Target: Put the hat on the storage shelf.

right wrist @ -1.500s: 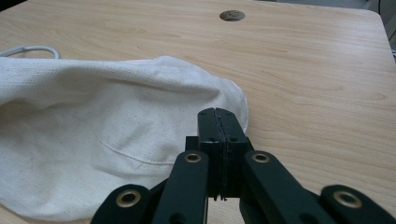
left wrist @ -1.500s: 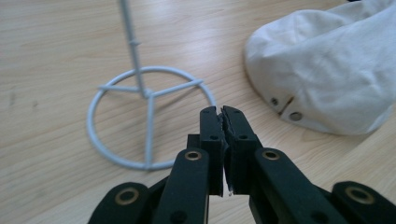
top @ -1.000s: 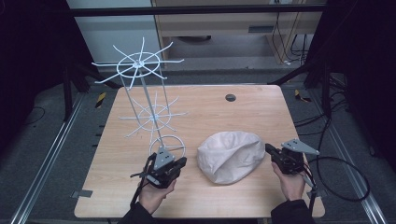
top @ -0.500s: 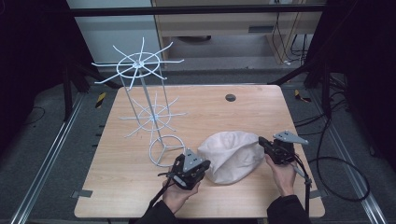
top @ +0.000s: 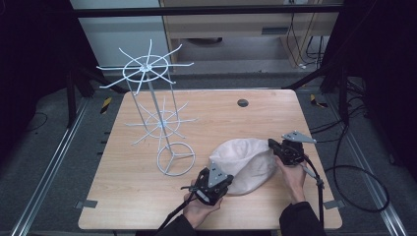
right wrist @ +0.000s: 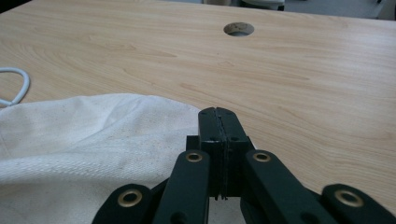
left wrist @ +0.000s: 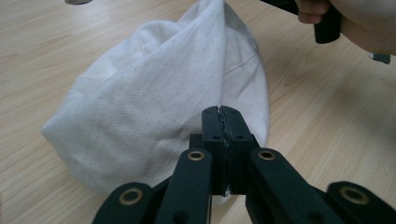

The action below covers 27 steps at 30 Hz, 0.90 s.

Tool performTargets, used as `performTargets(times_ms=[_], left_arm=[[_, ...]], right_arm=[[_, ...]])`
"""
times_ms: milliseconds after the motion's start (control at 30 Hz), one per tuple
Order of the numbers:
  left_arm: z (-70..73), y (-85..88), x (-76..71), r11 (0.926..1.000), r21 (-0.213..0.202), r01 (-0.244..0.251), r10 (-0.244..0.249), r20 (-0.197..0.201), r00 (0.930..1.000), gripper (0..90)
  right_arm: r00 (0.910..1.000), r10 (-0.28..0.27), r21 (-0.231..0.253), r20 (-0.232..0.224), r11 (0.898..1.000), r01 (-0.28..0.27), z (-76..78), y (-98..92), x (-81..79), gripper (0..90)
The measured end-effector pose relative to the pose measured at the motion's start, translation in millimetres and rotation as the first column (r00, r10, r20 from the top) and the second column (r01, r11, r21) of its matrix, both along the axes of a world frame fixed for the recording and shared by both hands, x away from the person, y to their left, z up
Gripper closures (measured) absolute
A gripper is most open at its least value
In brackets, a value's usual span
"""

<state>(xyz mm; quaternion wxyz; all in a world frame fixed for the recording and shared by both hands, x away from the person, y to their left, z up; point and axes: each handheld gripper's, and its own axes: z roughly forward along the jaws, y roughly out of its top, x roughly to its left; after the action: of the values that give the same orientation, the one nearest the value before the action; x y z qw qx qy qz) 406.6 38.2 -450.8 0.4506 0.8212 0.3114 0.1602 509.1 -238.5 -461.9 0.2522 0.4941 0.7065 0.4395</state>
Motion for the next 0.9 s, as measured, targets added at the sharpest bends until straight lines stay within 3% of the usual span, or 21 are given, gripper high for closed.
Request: performTargets(times_ms=[167, 300, 400, 567, 900], left_arm=[[2.5, -6.3, -6.9, 0.9995, -0.01, 0.03, -0.03, -0.002, 0.9995, 88.8], [-2.5, -16.4, -5.6, 0.9987, 0.038, 0.033, -0.033, -0.008, 0.9994, 89.0], [-7.4, -16.7, -1.7, 0.9989, 0.04, 0.026, -0.025, -0.026, 0.9993, 89.3], [-15.4, -6.8, 2.6, 0.9976, 0.069, 0.007, -0.004, -0.039, 0.9992, 89.5], [-16.8, 14.9, 9.7, 0.9965, 0.073, -0.041, 0.045, -0.046, 0.9979, 89.6]], right_arm=[[1.0, 0.001, -0.001, -0.003, 1.0, -0.001, -1.2, -0.6, 2.3, 90.0], [0.9999, 0.0, -0.003, -0.016, 1.0, 0.0, -2.9, -3.0, 3.2, 90.0], [0.9999, 0.0, -0.016, -0.017, 1.0, 0.0, -3.1, -2.3, 2.4, 90.0], [0.9991, 0.007, -0.04, -0.043, 0.999, -0.009, -3.8, -2.5, 1.9, 90.0], [0.9928, 0.065, -0.074, -0.1, 0.995, -0.072, -2.4, -1.2, -11.8, 90.0]])
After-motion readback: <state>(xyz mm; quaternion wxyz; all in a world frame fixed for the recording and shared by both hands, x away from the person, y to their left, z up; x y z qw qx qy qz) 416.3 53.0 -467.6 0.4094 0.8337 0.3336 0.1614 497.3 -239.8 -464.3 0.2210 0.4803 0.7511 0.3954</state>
